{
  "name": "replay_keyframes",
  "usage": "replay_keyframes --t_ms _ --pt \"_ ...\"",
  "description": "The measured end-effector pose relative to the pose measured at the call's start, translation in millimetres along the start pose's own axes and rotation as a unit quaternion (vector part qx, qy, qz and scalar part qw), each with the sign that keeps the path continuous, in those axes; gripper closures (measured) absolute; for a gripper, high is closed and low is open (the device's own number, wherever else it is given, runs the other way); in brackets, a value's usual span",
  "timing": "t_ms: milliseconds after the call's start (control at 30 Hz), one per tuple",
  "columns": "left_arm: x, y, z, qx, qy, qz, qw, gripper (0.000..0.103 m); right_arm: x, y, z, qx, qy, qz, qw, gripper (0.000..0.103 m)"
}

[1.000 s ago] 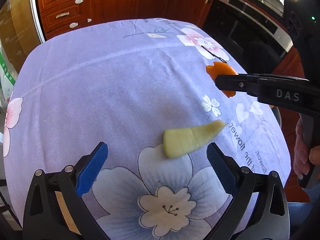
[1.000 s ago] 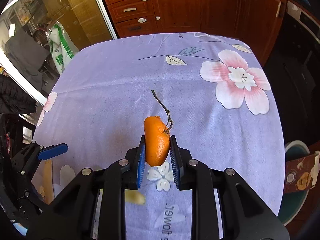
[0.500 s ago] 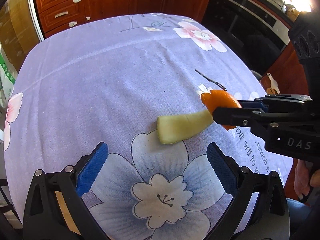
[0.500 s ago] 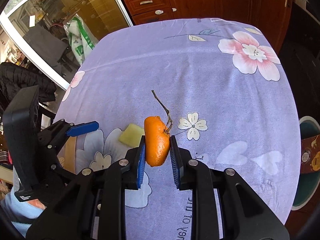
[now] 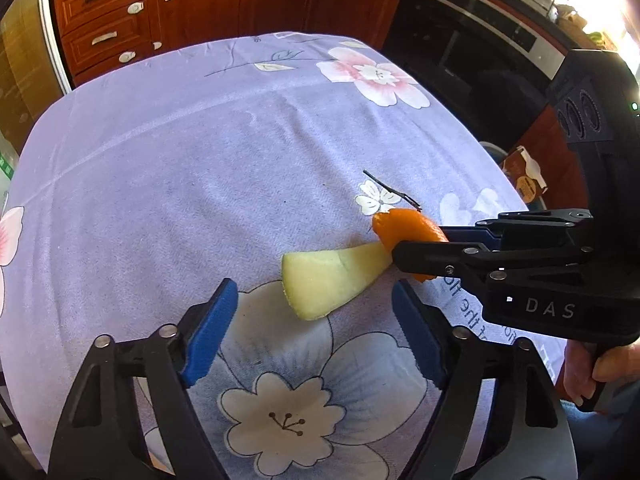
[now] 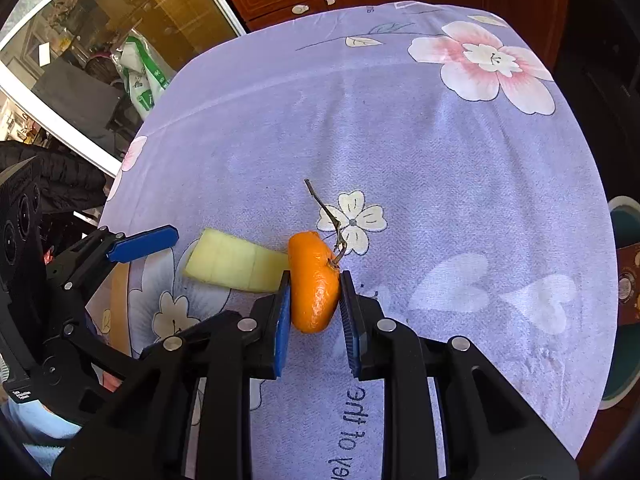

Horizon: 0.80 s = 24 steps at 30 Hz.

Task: Collect trash
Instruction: 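Grasp the pale yellow-green peel with the left tool while the right tool holds the orange peel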

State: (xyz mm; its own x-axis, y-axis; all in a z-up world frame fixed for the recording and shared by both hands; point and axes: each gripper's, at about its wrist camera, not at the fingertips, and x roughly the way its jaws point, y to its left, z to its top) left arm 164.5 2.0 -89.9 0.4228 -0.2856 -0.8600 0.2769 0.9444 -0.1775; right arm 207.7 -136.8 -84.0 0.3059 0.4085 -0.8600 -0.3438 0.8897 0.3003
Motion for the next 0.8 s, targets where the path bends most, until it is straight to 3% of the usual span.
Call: replay_keyframes --t_ms 133,267,333,433,800 --pt "5.4 -5.1 -1.3 0.002 0.007 -0.006 1.0 0.043 0.2 -5.7 -2.1 0.007 0.001 0.013 1.0 0.081" --pt "6.7 -10.9 1.7 0.0 0.006 -0.015 0.9999 0.049 0.6 -9.5 -2.7 0.011 0.002 0.023 1.0 0.08" --pt "4.8 -13.6 3.6 -0.001 -0.004 -0.009 0.9999 0.067 0.4 -11.5 -3.0 0.014 0.003 0.029 0.999 0.08" --pt "4.9 -16.7 5.7 -0.005 -0.005 -0.011 0.9999 0.077 -1.0 -14.6 -3.3 0.018 0.002 0.033 0.999 0.08" --pt "14.1 -19.8 15.6 -0.025 -0.009 -0.006 0.9996 0.081 -5.6 -29.6 -6.3 0.037 -0.002 0.045 0.998 0.08"
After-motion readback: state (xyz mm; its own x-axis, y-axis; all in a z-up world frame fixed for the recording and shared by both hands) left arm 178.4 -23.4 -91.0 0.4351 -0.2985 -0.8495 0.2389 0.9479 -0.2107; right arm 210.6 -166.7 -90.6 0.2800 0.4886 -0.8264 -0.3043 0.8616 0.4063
